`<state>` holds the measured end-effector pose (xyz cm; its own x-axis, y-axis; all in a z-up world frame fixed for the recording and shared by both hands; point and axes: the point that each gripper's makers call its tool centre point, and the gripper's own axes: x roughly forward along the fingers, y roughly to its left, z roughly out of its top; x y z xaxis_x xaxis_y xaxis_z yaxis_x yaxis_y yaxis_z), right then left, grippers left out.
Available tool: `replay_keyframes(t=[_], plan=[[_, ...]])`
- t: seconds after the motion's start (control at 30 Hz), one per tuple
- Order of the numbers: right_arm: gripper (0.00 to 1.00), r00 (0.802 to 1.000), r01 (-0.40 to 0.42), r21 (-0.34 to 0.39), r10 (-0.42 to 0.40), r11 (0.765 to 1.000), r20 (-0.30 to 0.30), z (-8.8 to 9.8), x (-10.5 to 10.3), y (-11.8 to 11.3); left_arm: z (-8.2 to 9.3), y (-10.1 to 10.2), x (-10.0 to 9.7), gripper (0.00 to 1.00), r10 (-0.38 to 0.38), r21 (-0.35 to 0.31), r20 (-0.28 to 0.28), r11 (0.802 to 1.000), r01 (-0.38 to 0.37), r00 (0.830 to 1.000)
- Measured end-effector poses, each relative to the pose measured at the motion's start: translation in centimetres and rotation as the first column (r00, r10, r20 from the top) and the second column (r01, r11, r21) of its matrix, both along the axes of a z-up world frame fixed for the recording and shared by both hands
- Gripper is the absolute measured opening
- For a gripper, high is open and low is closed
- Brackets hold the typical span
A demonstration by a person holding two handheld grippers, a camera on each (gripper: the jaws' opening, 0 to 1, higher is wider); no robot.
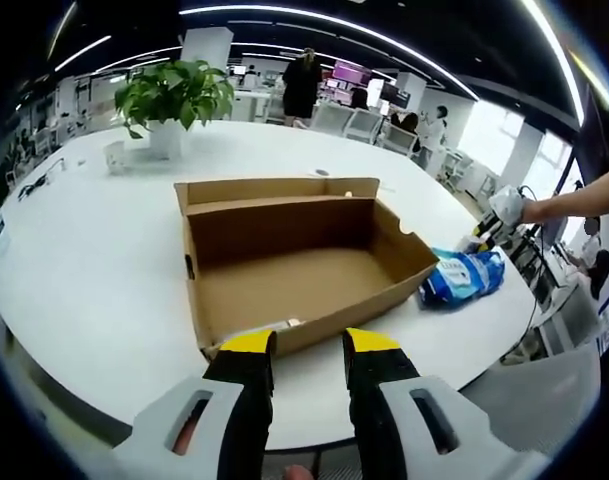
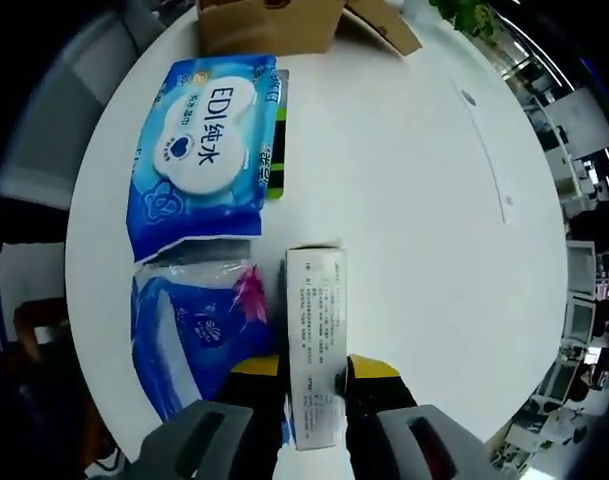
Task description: Operate the shoe box by opening the lid, removing the specified soft item, and placing it in the target area until the item is outside and the box remains undamaged.
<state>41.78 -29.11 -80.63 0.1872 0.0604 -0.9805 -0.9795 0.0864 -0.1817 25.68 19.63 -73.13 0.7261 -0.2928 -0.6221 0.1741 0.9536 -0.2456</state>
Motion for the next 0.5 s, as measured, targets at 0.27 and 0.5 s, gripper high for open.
replay_keyframes(t=[0.27,0.5], plan=[[0.21,0.999,0.028,0.017,-0.028,0.999,0.027,1.5,-0.4,-0.1,0.2,-0.5,-0.2,0.26,-0.012,-0.005,0.002,1.000,0.012,1.000],[0.24,0.993,0.090,0.070,-0.095,0.994,0.070,3.7,-0.8,1.0,0.4,-1.1,-0.5,0.26,-0.029,-0.013,0.002,0.999,0.029,1.000]])
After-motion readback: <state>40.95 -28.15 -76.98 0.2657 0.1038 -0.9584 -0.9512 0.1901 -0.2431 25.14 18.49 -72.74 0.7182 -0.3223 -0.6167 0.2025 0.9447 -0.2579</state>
